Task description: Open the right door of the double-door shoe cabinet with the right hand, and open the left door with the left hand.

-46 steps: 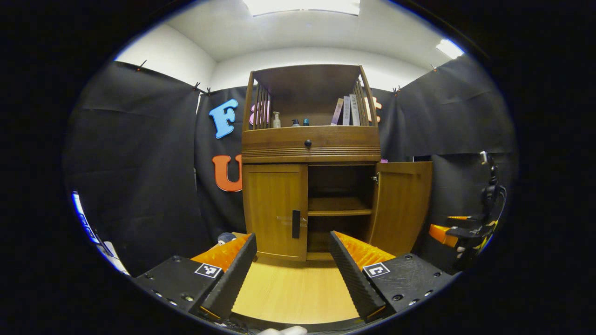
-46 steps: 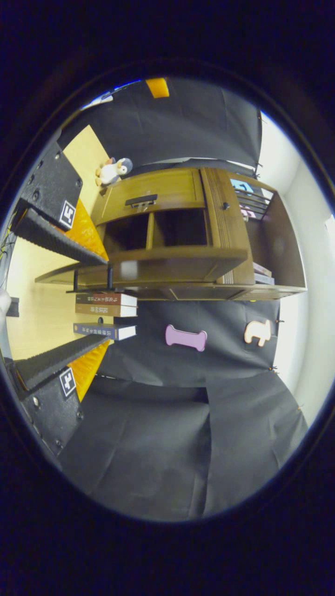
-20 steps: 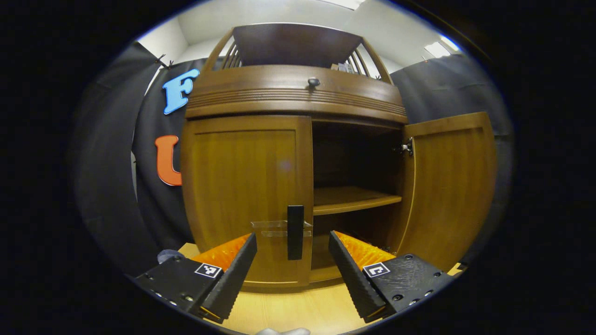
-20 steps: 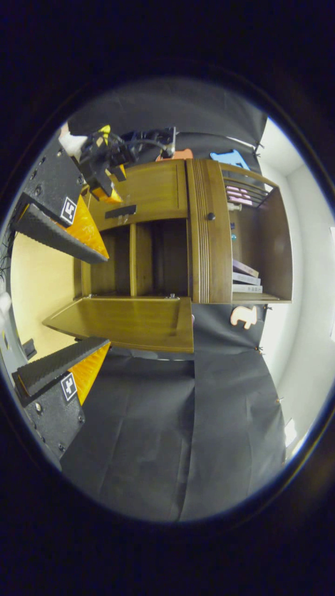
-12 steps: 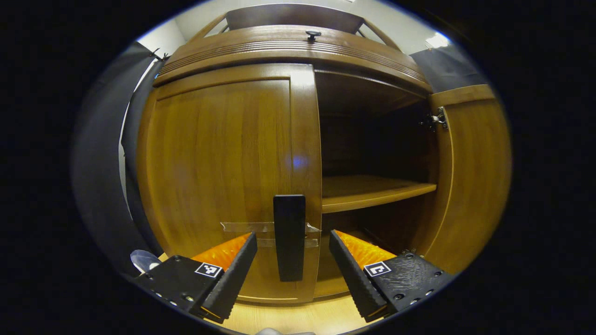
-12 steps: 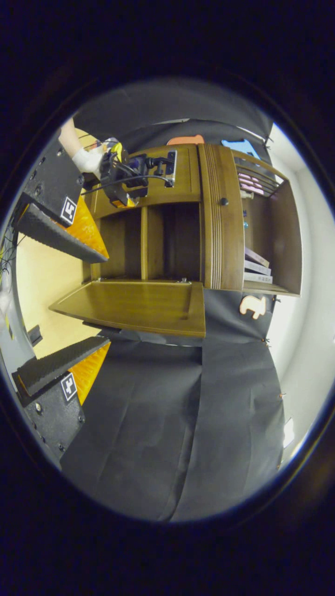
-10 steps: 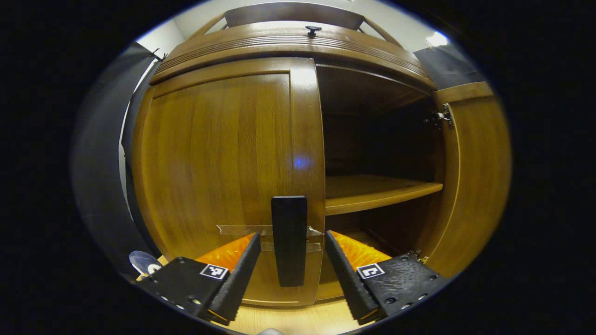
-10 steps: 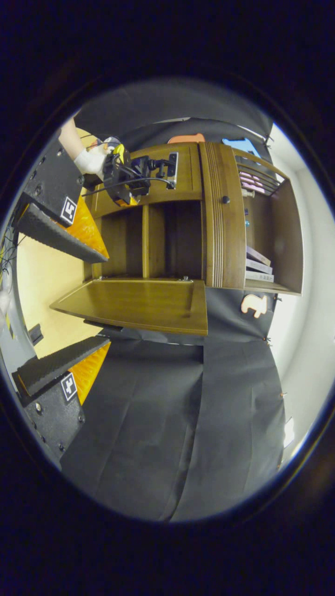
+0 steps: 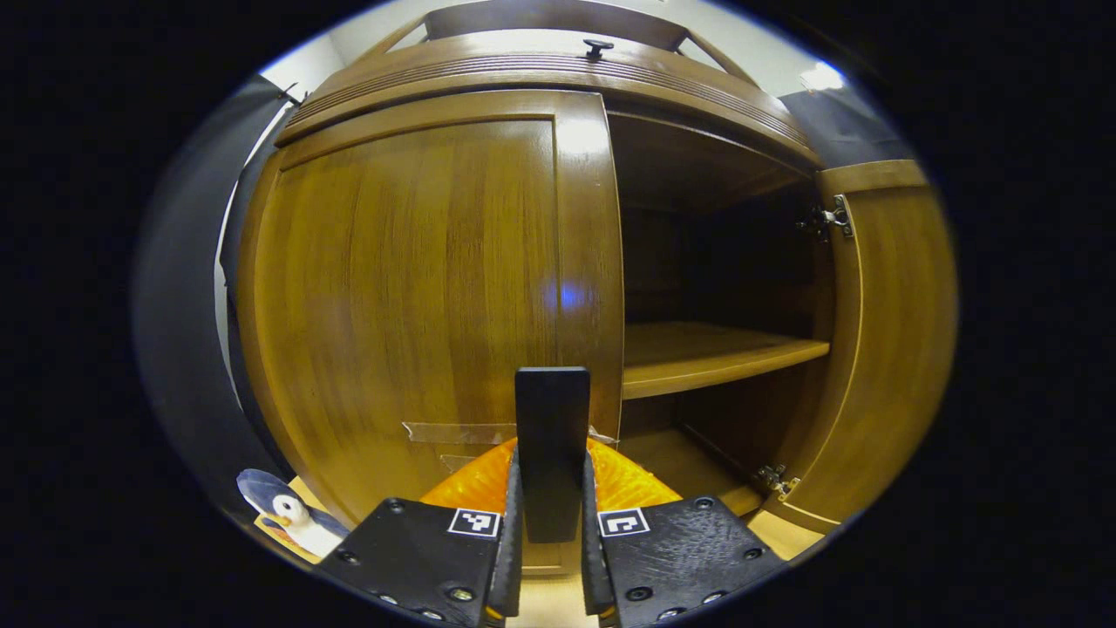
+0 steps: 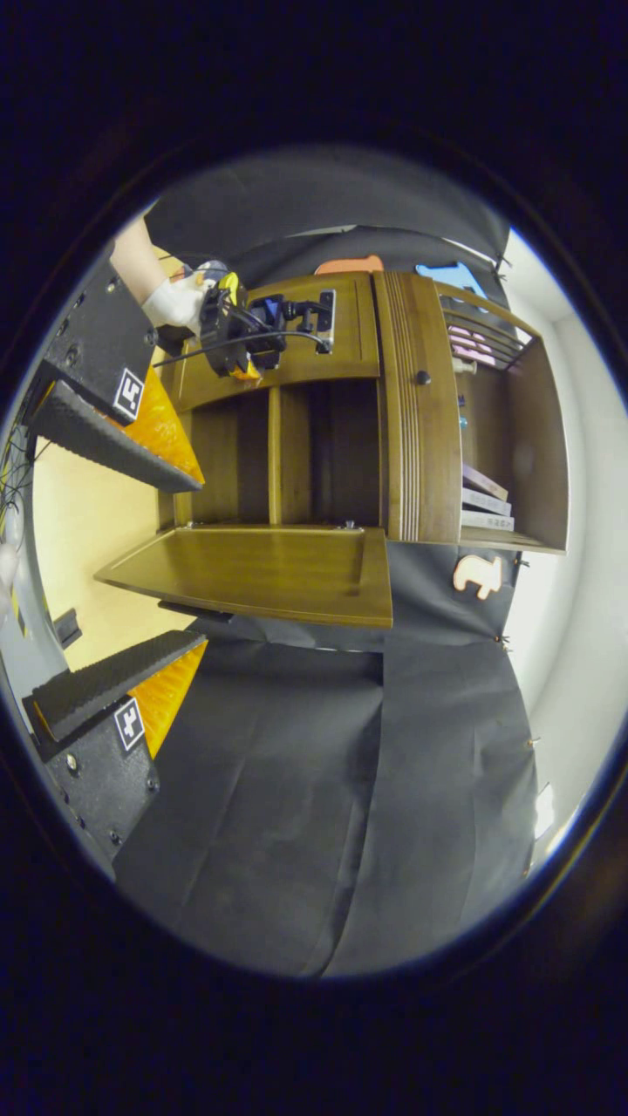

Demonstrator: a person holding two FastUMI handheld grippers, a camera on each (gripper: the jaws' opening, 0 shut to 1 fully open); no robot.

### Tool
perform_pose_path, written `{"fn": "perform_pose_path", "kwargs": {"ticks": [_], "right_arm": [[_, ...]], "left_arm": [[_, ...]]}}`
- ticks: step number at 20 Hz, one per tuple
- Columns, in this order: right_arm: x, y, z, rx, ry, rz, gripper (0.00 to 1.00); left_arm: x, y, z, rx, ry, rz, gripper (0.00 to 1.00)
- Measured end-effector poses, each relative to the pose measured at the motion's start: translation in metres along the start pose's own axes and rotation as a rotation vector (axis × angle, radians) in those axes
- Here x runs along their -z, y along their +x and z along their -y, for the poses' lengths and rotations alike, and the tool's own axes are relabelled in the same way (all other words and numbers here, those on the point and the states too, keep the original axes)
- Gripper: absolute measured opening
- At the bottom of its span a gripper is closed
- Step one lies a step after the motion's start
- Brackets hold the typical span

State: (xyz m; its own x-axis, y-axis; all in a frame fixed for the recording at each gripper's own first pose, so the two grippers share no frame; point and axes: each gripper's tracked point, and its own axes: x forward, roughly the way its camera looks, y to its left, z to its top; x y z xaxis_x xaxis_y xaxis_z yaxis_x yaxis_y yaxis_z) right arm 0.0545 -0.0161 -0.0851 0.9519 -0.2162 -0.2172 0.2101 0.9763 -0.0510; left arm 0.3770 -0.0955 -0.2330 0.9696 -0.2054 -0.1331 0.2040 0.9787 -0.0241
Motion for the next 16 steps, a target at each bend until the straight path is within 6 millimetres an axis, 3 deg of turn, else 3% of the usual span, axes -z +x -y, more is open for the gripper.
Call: {"fn": "perform_pose_path", "kwargs": {"ticks": [2,5,6,7,8,9,10,16], "right_arm": [[0.001,-0.002,-0.004,-0.015,-0.006,0.003,1.00],[0.004,-0.004,-0.005,-0.031,-0.019,0.005,1.00],[0.007,-0.006,-0.007,-0.040,-0.017,0.000,1.00],[0.008,-0.010,-0.008,-0.050,-0.017,-0.003,1.00],[0.009,-0.014,-0.010,-0.061,-0.019,-0.004,1.00],[0.010,-0.017,-0.012,-0.073,-0.021,-0.003,1.00],[0.011,-0.020,-0.015,-0.087,-0.023,-0.002,1.00],[0.014,-0.033,-0.039,-0.174,-0.033,0.009,1.00]], "left_arm": [[0.001,-0.012,0.001,0.013,0.000,-0.003,0.20],[0.003,-0.036,-0.002,0.032,0.003,0.002,0.20],[0.005,-0.044,-0.004,0.045,-0.001,0.003,0.28],[0.004,-0.056,-0.006,0.060,-0.002,0.011,0.14],[0.005,-0.065,-0.008,0.073,-0.002,0.011,0.14],[0.005,-0.075,-0.011,0.081,0.005,0.013,0.07],[0.007,-0.086,-0.016,0.085,0.011,0.011,0.14],[0.013,-0.137,-0.046,0.083,-0.013,0.004,0.14]]}}
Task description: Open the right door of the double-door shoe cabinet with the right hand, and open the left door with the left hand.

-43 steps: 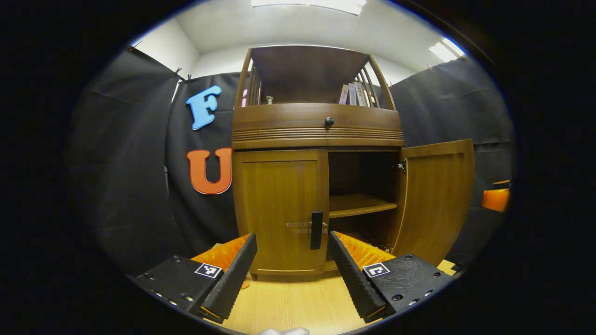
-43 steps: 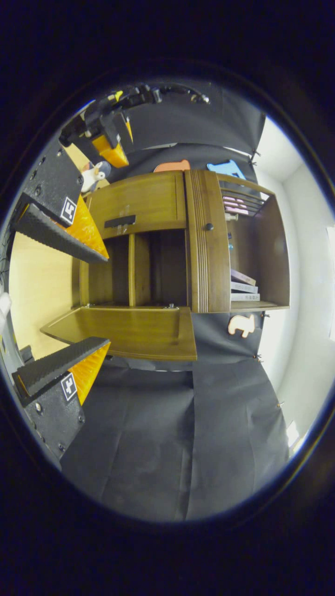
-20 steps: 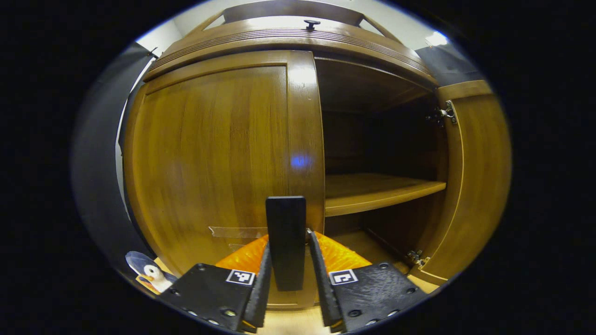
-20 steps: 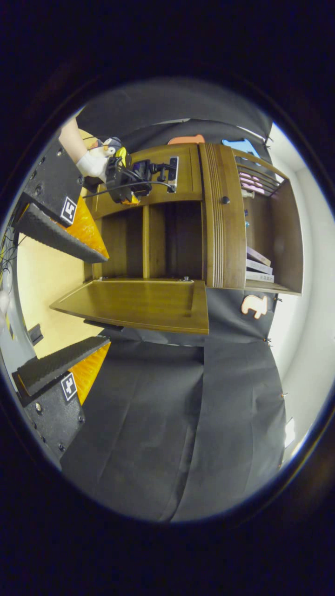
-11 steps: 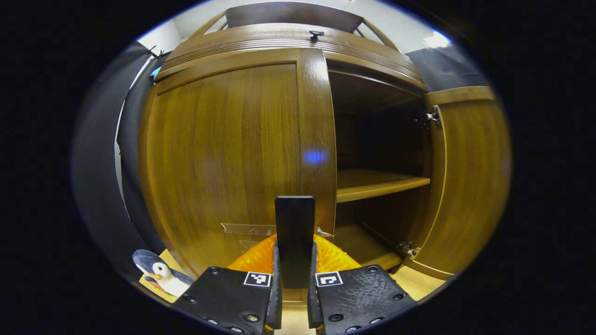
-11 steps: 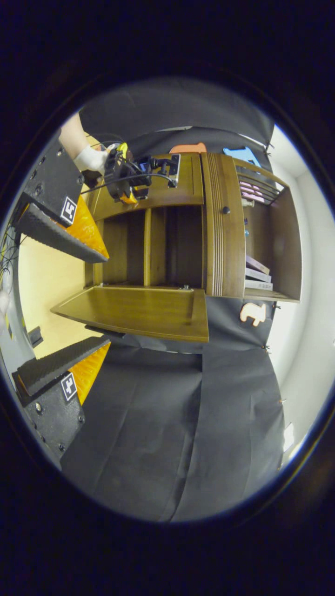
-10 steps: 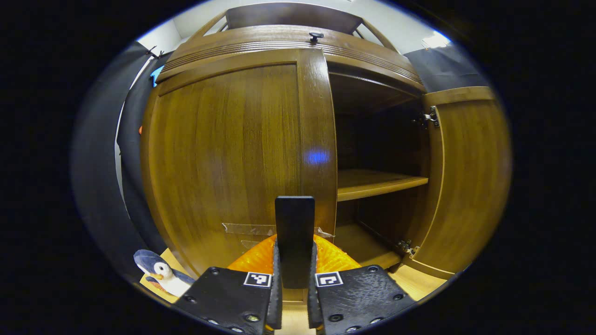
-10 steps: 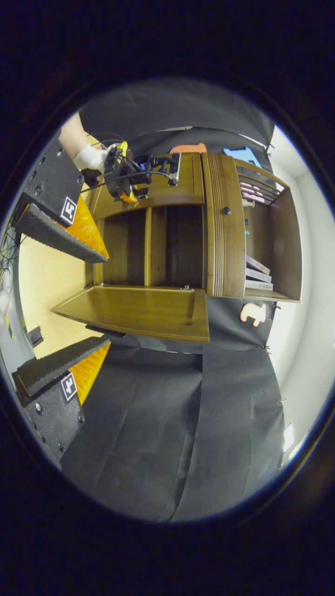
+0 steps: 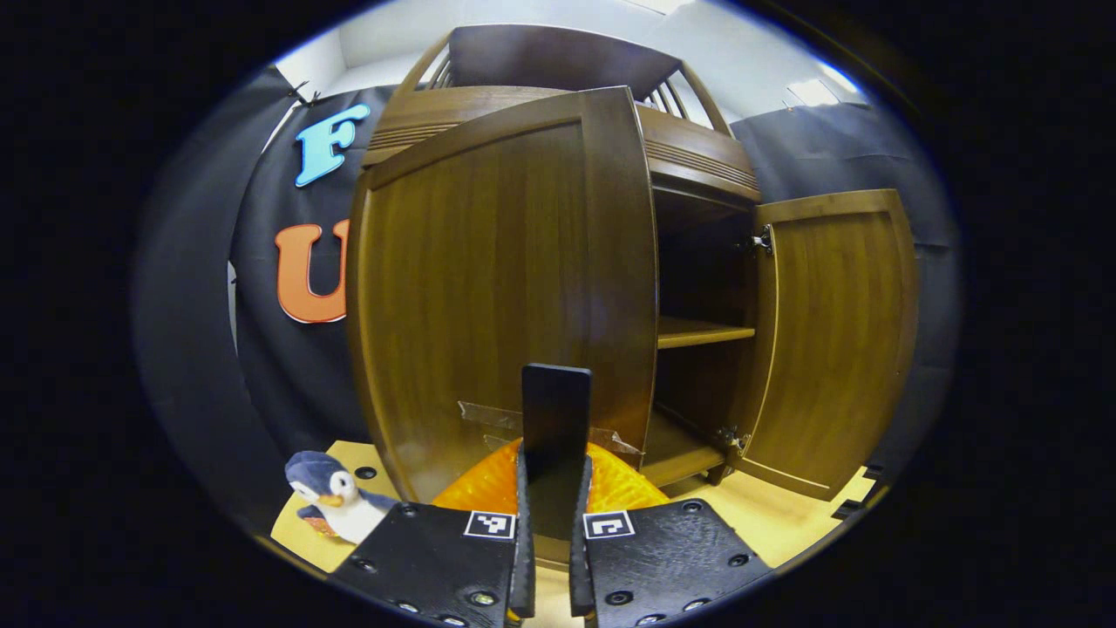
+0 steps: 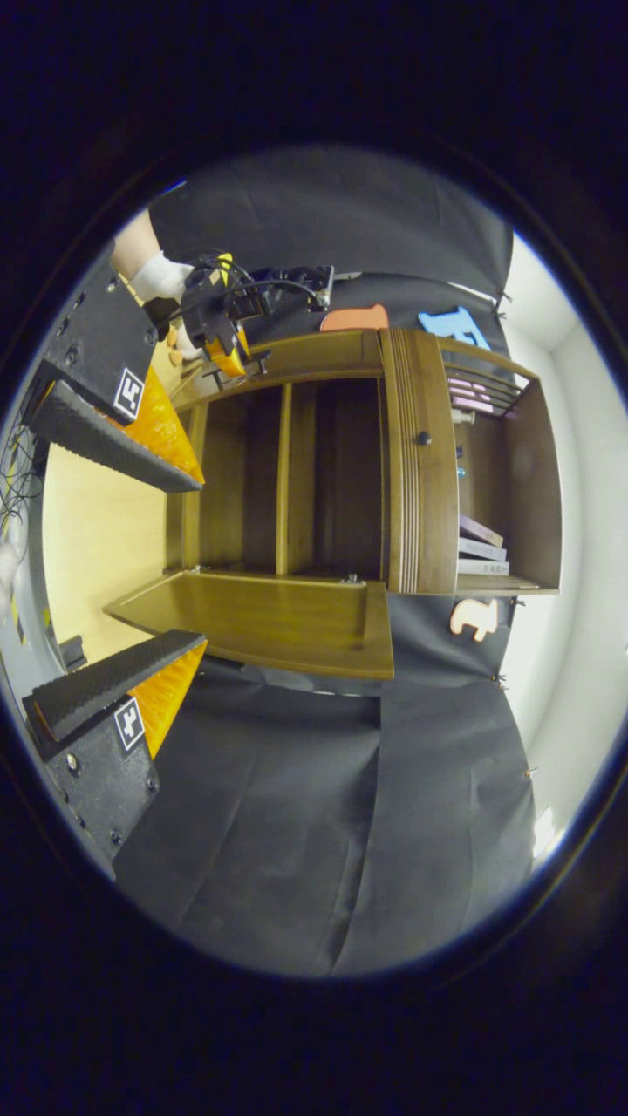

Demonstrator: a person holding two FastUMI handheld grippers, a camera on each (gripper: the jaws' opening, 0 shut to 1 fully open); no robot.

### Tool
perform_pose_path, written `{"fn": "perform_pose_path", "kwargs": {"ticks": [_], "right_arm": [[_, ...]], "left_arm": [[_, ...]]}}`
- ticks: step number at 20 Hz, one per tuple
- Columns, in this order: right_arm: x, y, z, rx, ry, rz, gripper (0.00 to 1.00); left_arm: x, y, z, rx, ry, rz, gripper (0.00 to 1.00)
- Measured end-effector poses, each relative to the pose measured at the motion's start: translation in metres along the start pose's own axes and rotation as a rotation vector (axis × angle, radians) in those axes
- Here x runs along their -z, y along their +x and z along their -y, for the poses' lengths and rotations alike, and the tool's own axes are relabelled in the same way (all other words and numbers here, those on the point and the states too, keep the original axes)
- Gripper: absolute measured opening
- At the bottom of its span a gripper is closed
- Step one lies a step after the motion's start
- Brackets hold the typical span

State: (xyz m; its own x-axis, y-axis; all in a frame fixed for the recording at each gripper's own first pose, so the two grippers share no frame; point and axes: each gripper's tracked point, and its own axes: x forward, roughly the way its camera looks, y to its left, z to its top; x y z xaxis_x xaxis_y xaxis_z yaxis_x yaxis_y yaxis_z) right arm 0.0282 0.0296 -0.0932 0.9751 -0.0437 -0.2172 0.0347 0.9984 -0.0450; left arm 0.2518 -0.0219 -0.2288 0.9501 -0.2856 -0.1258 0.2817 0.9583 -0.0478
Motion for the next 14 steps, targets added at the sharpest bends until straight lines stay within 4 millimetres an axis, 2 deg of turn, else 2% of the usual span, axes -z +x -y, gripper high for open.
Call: {"fn": "perform_pose_path", "kwargs": {"ticks": [4,9,14], "right_arm": [[0.002,-0.001,-0.014,-0.045,0.005,0.002,1.00],[0.010,0.001,-0.033,-0.099,0.009,-0.016,1.00],[0.012,0.005,-0.044,-0.133,0.004,-0.021,1.00]], "left_arm": [[0.003,-0.031,-0.025,-0.039,0.009,-0.004,0.14],[0.008,-0.060,-0.057,-0.104,0.011,-0.015,0.14],[0.010,-0.075,-0.079,-0.139,0.015,-0.022,0.13]]}}
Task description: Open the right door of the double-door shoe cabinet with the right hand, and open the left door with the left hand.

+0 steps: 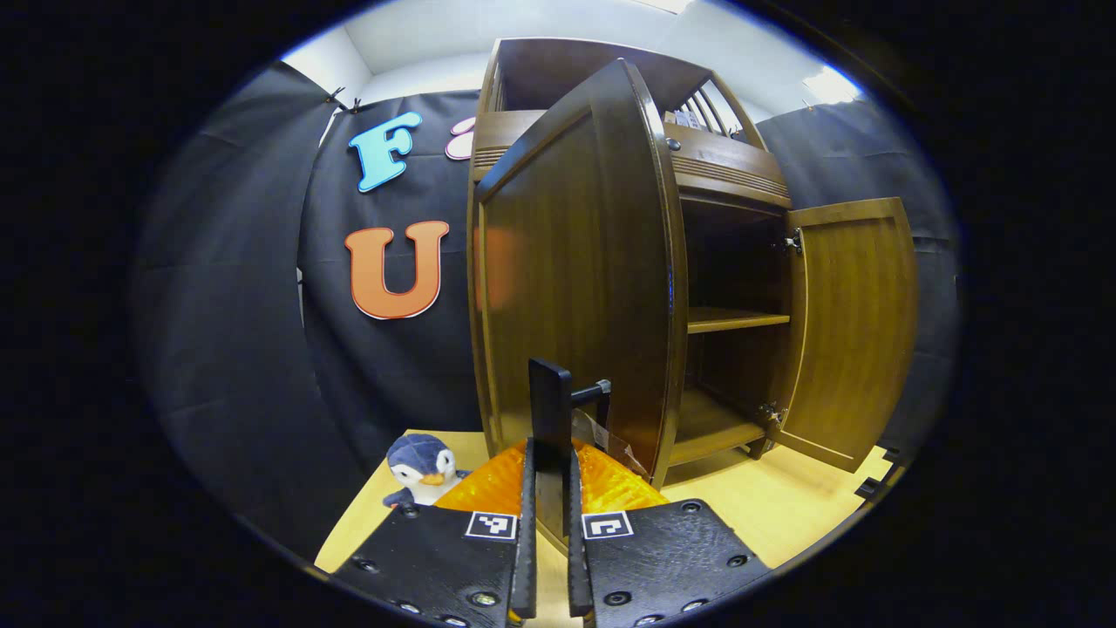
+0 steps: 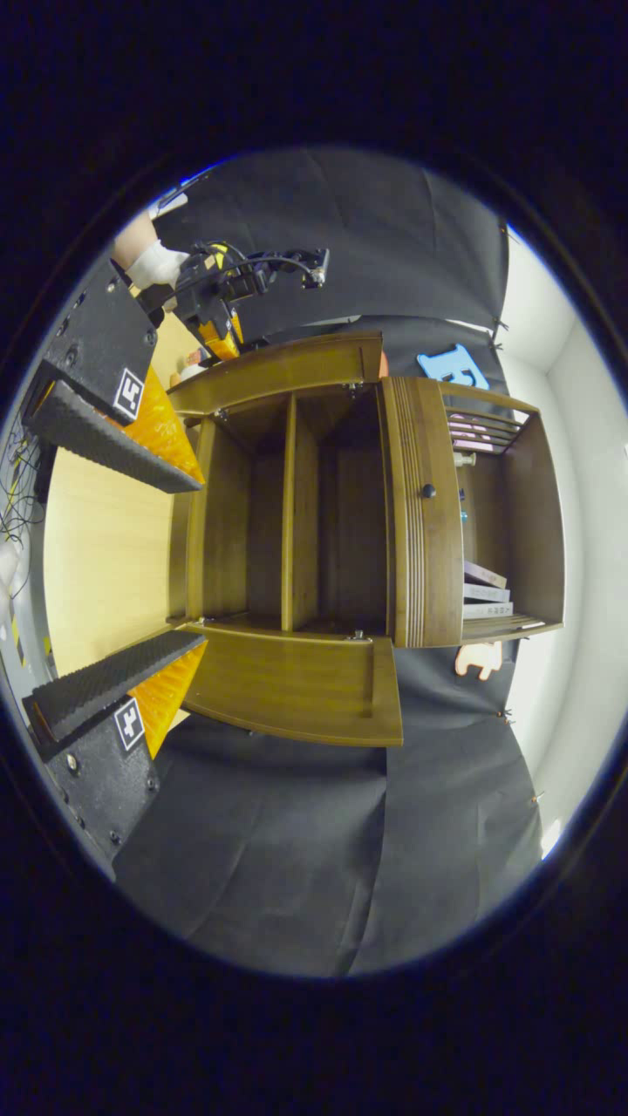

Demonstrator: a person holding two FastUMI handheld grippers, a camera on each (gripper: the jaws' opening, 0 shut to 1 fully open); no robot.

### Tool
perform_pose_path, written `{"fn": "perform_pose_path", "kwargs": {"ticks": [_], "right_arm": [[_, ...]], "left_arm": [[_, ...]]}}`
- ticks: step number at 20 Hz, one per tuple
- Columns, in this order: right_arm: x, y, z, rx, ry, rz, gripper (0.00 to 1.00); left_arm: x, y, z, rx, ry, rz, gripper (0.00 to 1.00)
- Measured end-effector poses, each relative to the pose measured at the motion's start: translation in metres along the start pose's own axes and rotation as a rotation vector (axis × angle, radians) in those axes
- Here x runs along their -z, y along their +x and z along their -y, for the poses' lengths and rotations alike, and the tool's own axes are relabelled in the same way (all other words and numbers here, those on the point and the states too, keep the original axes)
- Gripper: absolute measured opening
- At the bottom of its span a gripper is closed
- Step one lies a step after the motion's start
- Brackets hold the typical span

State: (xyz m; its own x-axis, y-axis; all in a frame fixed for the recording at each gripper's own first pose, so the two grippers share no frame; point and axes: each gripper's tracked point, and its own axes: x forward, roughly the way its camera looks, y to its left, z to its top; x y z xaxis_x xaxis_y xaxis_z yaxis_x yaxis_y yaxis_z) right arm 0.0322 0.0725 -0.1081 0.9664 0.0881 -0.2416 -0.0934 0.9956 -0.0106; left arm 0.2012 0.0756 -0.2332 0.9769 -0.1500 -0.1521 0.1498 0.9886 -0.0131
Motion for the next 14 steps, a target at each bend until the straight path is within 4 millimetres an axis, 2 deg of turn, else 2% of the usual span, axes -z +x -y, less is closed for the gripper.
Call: {"fn": "perform_pose_path", "kwargs": {"ticks": [6,7,8,9,10,14], "right_arm": [[-0.002,0.006,-0.008,-0.019,0.001,-0.001,1.00],[-0.003,0.006,-0.009,-0.019,0.000,0.001,1.00],[-0.004,0.007,-0.011,-0.022,0.002,0.003,1.00],[-0.004,0.008,-0.011,-0.023,0.003,0.004,1.00],[-0.005,0.009,-0.013,-0.024,0.003,0.004,1.00],[-0.004,0.012,-0.016,-0.031,-0.005,-0.002,1.00]], "left_arm": [[0.006,-0.007,-0.027,-0.029,-0.024,-0.003,0.13],[0.004,-0.016,-0.035,-0.063,-0.031,-0.009,0.13],[0.007,-0.006,-0.043,-0.088,-0.029,-0.004,0.02],[0.008,-0.005,-0.049,-0.093,-0.031,-0.003,0.00],[0.007,-0.011,-0.049,-0.093,-0.038,0.002,0.00],[0.008,-0.010,-0.062,-0.093,-0.020,0.002,0.00]]}}
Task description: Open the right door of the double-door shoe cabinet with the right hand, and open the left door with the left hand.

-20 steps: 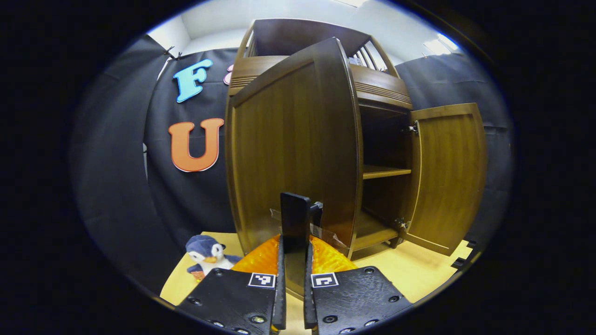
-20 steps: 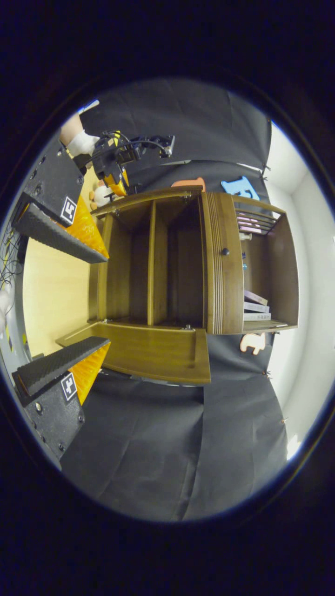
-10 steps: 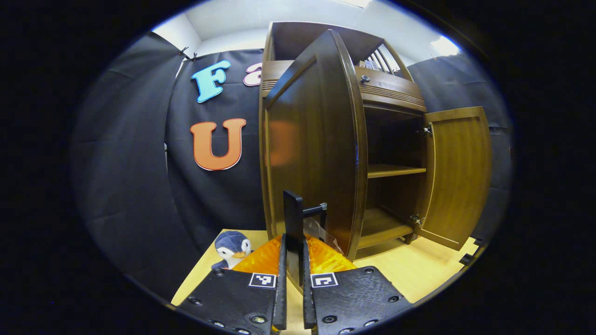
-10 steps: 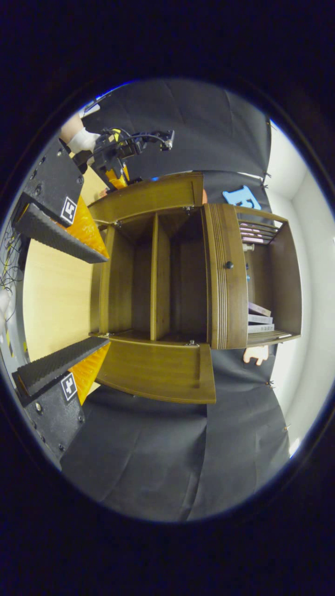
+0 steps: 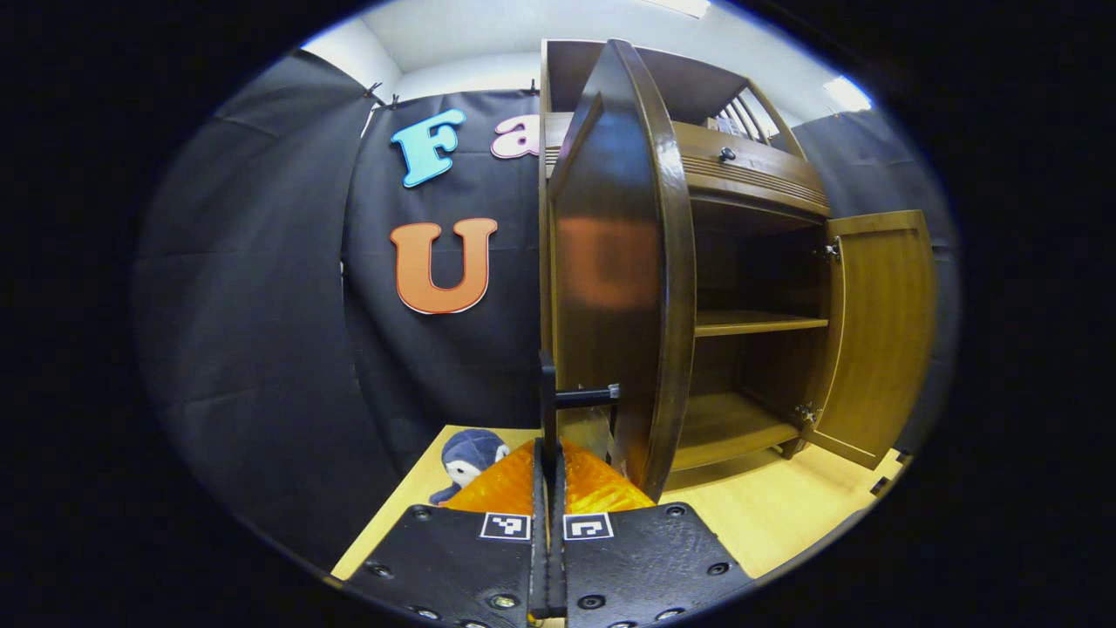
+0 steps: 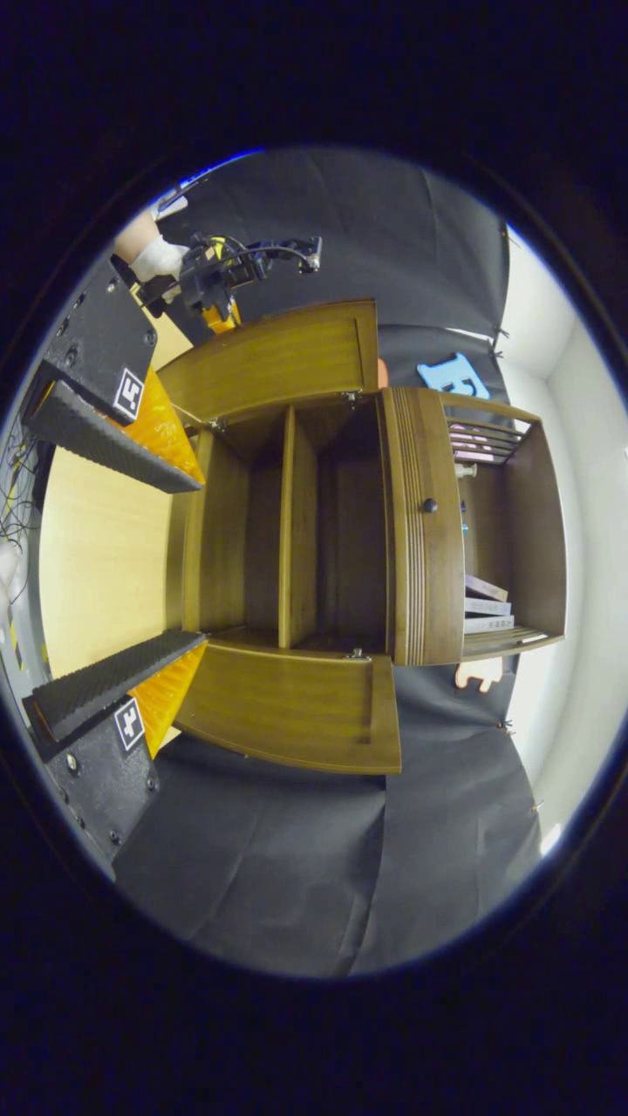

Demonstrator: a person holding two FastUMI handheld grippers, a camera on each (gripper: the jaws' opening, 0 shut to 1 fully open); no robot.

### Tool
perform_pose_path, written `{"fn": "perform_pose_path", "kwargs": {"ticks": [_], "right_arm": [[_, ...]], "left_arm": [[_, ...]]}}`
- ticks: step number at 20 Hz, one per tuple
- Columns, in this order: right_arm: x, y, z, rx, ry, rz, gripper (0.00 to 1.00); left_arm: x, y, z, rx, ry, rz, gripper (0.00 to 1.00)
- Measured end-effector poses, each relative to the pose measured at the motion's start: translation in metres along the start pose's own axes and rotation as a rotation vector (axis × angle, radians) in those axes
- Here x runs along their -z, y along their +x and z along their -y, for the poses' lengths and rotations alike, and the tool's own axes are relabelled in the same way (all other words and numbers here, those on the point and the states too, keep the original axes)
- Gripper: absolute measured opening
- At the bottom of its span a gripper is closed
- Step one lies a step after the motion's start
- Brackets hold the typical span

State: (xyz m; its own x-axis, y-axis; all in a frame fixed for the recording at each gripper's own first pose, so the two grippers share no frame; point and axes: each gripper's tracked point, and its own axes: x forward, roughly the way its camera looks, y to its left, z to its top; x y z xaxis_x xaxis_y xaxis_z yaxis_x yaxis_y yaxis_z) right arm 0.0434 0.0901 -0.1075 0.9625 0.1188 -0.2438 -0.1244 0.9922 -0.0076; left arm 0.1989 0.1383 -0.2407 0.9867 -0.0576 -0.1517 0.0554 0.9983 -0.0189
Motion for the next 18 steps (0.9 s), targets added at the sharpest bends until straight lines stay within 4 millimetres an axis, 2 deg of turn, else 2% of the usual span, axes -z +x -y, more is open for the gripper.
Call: {"fn": "perform_pose_path", "kwargs": {"ticks": [10,11,12,18], "right_arm": [[0.000,0.007,-0.008,-0.007,0.010,-0.005,1.00],[0.000,0.008,-0.008,-0.008,0.010,-0.007,1.00],[-0.001,0.008,-0.009,-0.009,0.010,-0.006,1.00],[-0.001,0.010,-0.016,-0.023,0.001,-0.008,1.00]], "left_arm": [[0.000,0.002,-0.017,0.049,0.005,0.029,0.00],[0.000,0.002,-0.019,0.058,0.006,0.029,0.10],[0.000,0.001,-0.021,0.068,0.007,0.032,0.00],[0.000,0.006,-0.040,0.144,0.005,0.034,0.00]]}}
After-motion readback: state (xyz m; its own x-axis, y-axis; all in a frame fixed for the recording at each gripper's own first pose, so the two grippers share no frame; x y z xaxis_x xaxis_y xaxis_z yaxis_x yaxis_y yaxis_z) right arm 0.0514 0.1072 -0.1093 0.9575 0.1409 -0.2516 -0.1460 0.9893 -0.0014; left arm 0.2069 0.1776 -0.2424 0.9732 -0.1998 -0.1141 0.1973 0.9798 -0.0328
